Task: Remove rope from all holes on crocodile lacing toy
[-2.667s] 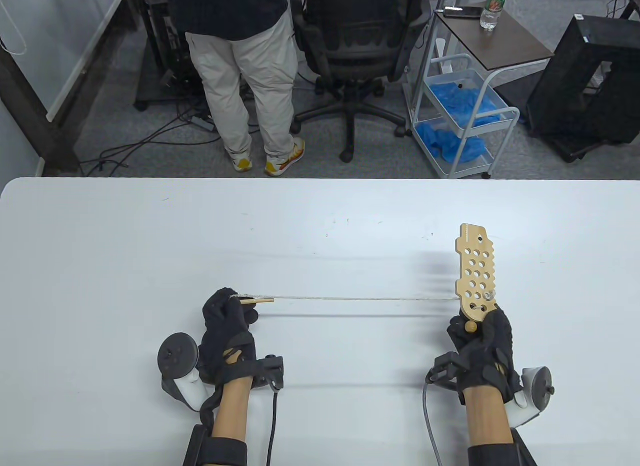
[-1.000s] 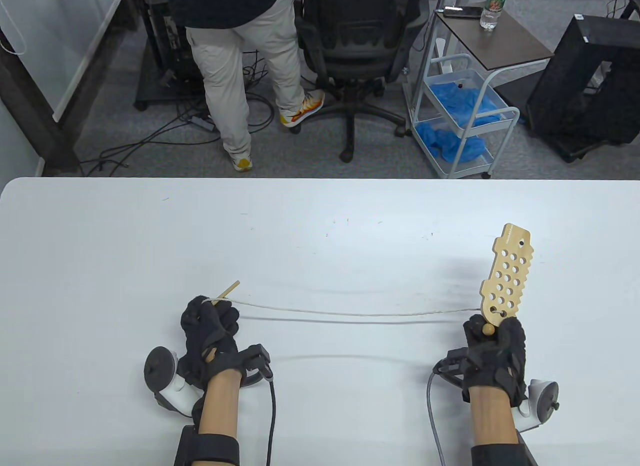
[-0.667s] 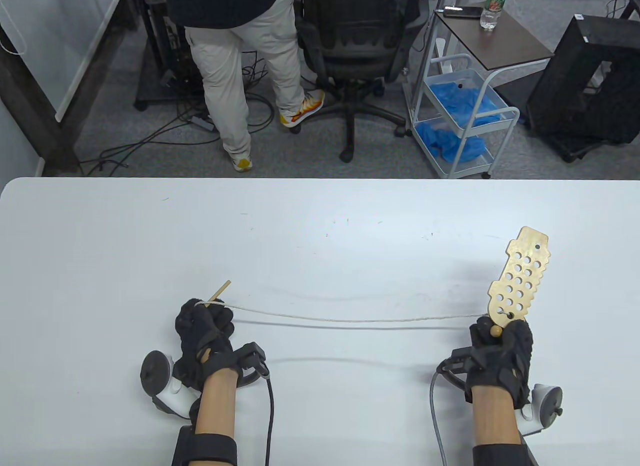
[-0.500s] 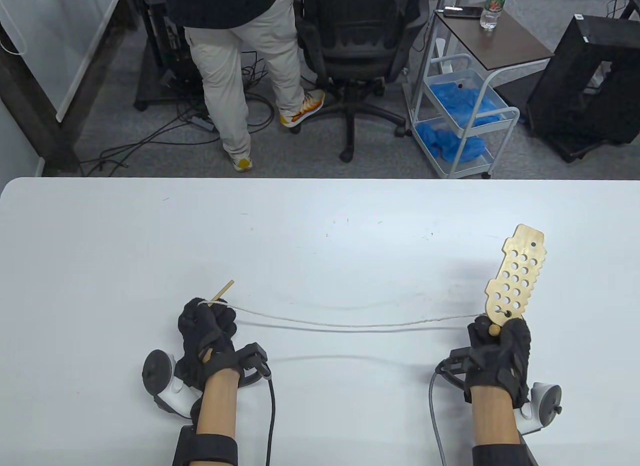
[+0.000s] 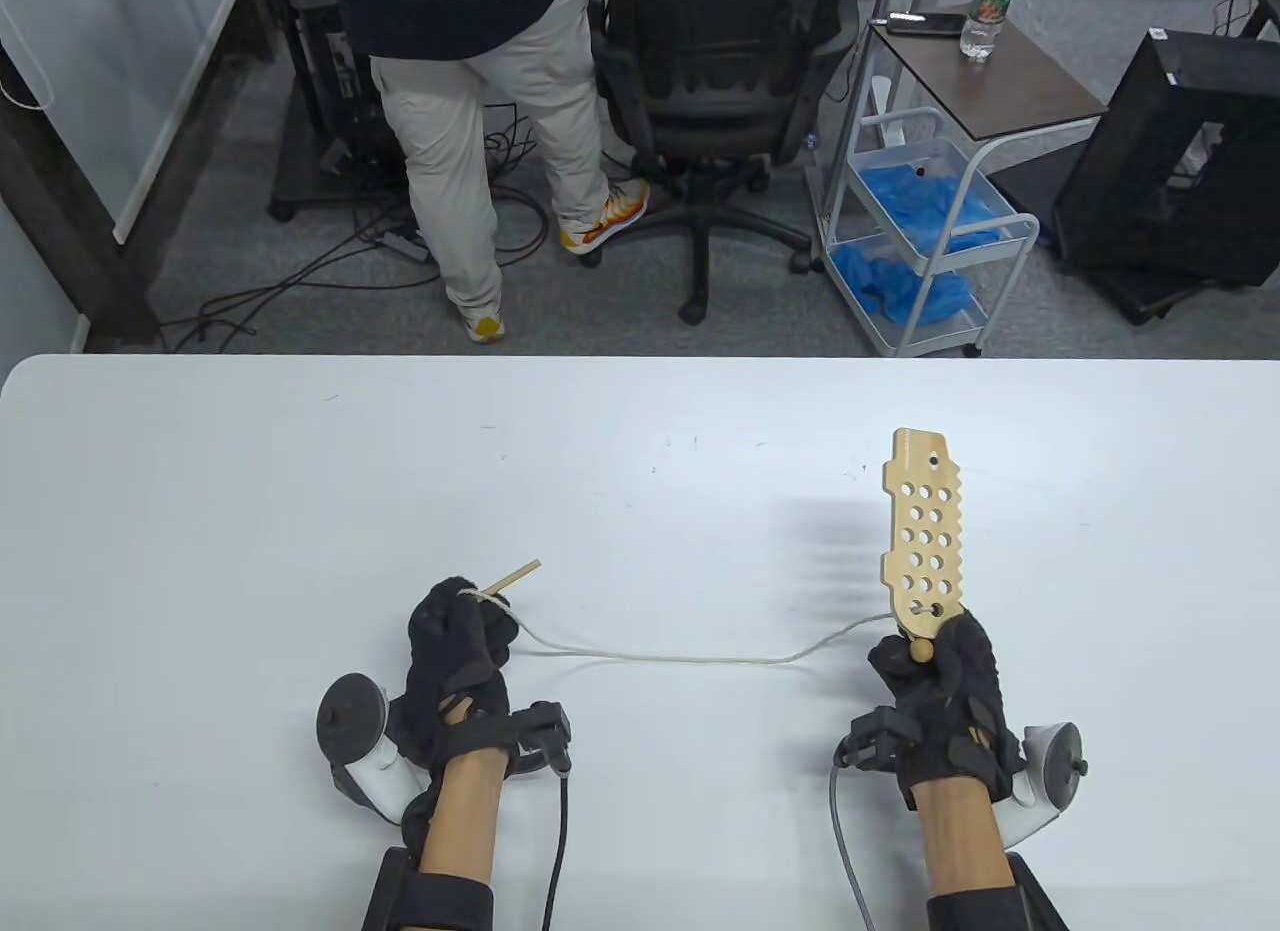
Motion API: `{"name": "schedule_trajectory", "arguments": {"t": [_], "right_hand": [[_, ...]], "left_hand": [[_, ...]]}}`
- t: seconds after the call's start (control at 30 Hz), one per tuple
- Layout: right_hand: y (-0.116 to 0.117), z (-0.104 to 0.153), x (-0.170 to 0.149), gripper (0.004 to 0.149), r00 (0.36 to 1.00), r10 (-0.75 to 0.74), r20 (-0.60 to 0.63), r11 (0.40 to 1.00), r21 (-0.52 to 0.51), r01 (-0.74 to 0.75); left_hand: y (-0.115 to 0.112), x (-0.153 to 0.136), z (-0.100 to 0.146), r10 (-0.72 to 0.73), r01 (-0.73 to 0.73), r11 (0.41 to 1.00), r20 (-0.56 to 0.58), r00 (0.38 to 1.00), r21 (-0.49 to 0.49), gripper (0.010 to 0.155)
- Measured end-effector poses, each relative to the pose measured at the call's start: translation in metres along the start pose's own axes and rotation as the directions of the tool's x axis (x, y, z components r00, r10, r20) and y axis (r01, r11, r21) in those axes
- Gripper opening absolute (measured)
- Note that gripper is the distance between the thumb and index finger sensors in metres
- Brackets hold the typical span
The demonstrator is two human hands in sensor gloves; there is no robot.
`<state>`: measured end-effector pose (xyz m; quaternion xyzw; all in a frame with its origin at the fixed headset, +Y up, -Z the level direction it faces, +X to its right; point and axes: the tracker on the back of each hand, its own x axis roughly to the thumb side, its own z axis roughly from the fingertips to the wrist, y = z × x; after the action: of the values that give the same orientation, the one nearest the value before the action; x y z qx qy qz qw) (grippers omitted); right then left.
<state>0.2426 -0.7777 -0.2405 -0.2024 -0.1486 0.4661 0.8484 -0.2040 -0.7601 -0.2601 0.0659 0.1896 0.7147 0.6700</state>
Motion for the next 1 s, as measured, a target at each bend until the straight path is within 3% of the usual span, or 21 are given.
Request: {"name": "schedule_trajectory", "arguments": {"t": [0.2, 0.5, 0.63, 0.8, 1.0], "right_hand": [[0.025, 0.008, -0.007, 0.053, 0.998, 0.06, -0.009, 0.982, 0.179, -0.057], [0.057, 0.024, -0.017, 0.051, 0.996, 0.093, 0.015, 0.919, 0.384, -0.092], [0.065, 0.03, -0.021, 0.051, 0.994, 0.105, 0.025, 0.899, 0.425, -0.105], [0.071, 0.035, -0.025, 0.051, 0.995, 0.101, 0.022, 0.875, 0.473, -0.099], [0.078, 0.039, -0.026, 0.05, 0.998, 0.068, 0.007, 0.84, 0.539, -0.061]], "left_hand": [[-0.035, 0.01, 0.014, -0.139, 0.152, 0.976, 0.096, 0.986, -0.154, 0.041], [-0.091, 0.017, 0.045, -0.246, 0.358, 0.859, 0.318, 0.915, -0.366, 0.04], [-0.097, 0.018, 0.052, -0.205, 0.34, 0.847, 0.339, 0.918, -0.409, 0.041], [-0.096, 0.014, 0.049, -0.141, 0.27, 0.85, 0.297, 0.944, -0.453, 0.041], [-0.101, 0.009, 0.045, -0.073, 0.201, 0.812, 0.247, 0.966, -0.548, 0.042]]}}
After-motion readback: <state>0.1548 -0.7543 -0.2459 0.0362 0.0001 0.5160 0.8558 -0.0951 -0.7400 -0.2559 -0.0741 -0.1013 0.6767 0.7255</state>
